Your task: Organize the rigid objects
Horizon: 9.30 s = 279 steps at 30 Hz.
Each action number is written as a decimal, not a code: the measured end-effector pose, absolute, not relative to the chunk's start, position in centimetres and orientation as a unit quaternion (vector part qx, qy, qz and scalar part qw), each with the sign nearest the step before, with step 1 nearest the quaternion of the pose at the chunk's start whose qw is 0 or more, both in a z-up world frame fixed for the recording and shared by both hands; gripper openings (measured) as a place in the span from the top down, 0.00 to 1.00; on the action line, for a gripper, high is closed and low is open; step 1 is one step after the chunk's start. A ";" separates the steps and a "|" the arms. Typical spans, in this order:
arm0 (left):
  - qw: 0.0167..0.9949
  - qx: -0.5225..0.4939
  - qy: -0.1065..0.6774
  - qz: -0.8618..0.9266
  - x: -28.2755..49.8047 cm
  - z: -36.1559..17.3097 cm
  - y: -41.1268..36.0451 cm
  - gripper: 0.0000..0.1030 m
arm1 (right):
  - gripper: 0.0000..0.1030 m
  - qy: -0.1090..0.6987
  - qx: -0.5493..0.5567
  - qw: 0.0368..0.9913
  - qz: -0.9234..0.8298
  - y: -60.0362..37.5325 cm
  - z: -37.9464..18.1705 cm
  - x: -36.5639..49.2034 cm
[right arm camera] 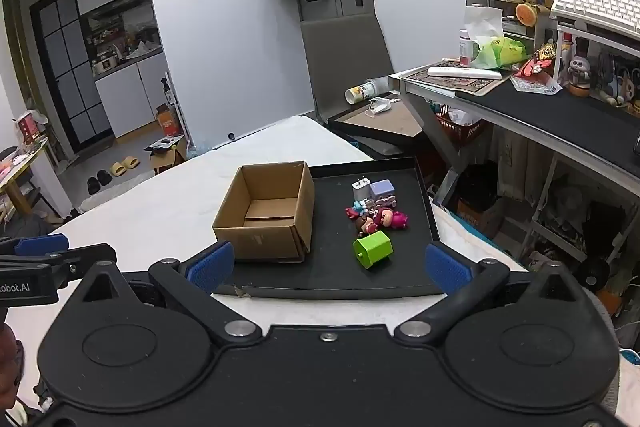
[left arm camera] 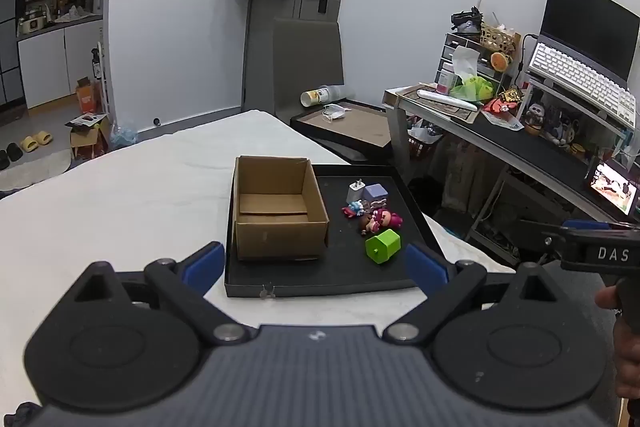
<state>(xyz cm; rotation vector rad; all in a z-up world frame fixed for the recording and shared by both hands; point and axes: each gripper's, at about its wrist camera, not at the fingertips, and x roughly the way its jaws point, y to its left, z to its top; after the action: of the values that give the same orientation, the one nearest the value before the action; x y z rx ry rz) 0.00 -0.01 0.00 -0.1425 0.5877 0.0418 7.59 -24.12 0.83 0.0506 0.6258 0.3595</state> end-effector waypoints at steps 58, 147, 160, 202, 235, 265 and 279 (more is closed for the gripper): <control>0.952 -0.074 0.298 0.007 -0.4 -0.2 0.2 0.07 | 0.00 0.304 0.022 0.937 0.171 -23.8 1.0 7.5; 0.893 -0.116 0.424 0.097 19.4 -10.3 6.7 0.13 | 0.01 0.451 0.118 0.880 0.092 -24.0 -12.8 27.6; 0.882 -0.146 0.438 0.092 23.8 -13.5 9.3 0.51 | 0.13 0.471 0.191 0.854 0.112 -23.4 -17.6 31.3; 0.854 -0.171 0.487 0.064 26.5 -18.7 13.0 0.89 | 0.48 0.559 0.351 0.749 0.057 -24.6 -24.1 33.9; 0.849 -0.193 0.489 0.054 24.6 -18.9 11.9 0.89 | 0.48 0.513 0.259 0.814 0.087 -19.7 -15.7 34.5; 0.842 -0.229 0.487 0.034 24.4 -19.2 13.2 0.87 | 0.48 0.514 0.080 0.837 0.168 -4.8 -14.1 38.2; 0.835 -0.248 0.490 0.036 24.7 -19.3 13.6 0.87 | 0.48 0.519 0.028 0.833 0.190 -1.0 -16.0 38.7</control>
<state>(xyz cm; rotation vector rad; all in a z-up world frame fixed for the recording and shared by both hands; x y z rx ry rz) 24.74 13.61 -19.29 -0.5257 1.0368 0.0753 38.70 -1.00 -15.96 0.0597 1.1006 0.4027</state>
